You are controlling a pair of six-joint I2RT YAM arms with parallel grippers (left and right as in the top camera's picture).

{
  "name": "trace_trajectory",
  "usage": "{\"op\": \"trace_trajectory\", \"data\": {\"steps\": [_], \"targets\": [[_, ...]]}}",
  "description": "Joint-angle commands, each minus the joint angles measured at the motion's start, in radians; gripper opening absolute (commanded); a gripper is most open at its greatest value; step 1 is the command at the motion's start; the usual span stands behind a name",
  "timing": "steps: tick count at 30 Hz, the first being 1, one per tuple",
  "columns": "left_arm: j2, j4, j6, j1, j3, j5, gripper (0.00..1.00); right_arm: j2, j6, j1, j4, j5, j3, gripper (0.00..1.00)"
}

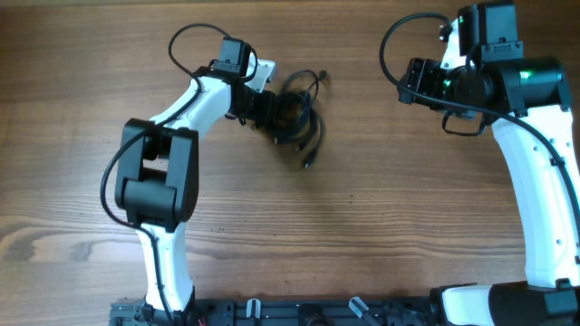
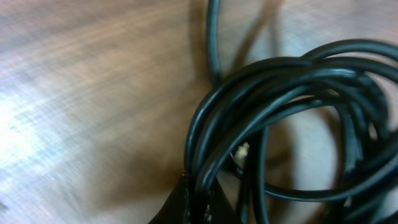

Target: Untangle cables

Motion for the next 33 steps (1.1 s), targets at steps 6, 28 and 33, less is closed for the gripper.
{"op": "trace_trajectory", "data": {"steps": [6,28,33], "targets": [[-0.483,-0.029,0.014,-0.048,-0.013,0.266,0.04,-0.014,-0.335,0.003,0.124,-0.410,0.015,0.73],[-0.591,-0.021,0.051,-0.045,-0.013,1.003,0.04,-0.113,-0.621,0.003,0.061,-0.529,0.030,0.60],[-0.591,-0.021,0.046,-0.045,-0.013,1.028,0.04,-0.102,-0.640,0.003,0.059,-0.560,0.030,0.50]]}}
